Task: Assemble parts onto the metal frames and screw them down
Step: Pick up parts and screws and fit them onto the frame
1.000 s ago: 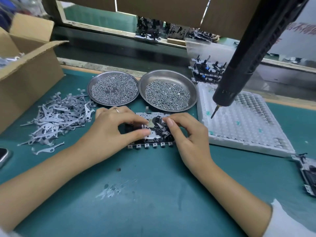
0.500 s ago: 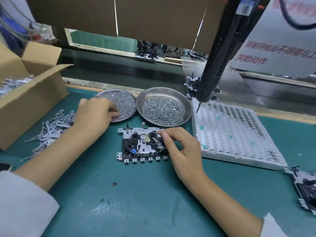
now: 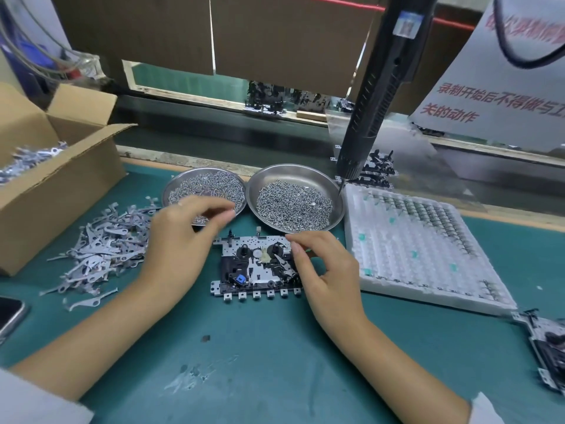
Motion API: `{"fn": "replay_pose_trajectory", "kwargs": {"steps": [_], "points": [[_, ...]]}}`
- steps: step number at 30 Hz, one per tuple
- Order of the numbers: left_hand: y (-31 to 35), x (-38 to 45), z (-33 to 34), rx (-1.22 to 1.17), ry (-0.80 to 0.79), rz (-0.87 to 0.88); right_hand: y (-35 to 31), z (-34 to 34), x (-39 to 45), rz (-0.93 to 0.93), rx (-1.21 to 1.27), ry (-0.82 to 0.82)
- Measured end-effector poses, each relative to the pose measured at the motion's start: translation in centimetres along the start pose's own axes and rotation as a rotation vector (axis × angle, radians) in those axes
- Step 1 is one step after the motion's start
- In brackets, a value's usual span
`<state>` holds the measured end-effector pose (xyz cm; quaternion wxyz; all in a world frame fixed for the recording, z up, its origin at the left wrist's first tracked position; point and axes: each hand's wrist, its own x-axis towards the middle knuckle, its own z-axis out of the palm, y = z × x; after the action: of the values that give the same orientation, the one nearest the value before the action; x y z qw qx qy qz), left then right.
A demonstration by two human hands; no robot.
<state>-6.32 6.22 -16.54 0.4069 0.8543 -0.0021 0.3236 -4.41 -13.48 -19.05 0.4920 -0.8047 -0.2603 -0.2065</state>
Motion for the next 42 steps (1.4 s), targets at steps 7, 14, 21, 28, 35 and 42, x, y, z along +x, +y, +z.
{"fn": "replay_pose_trajectory", "kwargs": {"steps": [7, 14, 21, 28, 35, 42], "points": [[1.7, -2.4, 1.5, -0.101, -0.016, 0.062, 0.8, -0.3, 7.2, 0.158, -0.487, -0.268], [1.2, -2.7, 1.6, -0.169, 0.003, 0.013, 1.4, 0.3, 9.9, 0.465, -0.665, -0.515], [1.1, -2.8, 1.9, -0.176, -0.01, 0.005, 2.4, 0.1, 9.1, 0.428, -0.453, -0.252], [1.0, -2.8, 1.9, -0.206, -0.007, -0.031, 2.7, -0.5, 8.6, 0.389, -0.318, -0.142], [1.1, -2.7, 2.0, -0.249, -0.005, 0.006, 0.1, -1.3, 6.7, 0.412, 0.152, -0.039], [1.6, -3.2, 2.1, -0.335, 0.01, 0.003, -2.7, -1.2, 2.7, 0.635, 0.745, -0.116]]}}
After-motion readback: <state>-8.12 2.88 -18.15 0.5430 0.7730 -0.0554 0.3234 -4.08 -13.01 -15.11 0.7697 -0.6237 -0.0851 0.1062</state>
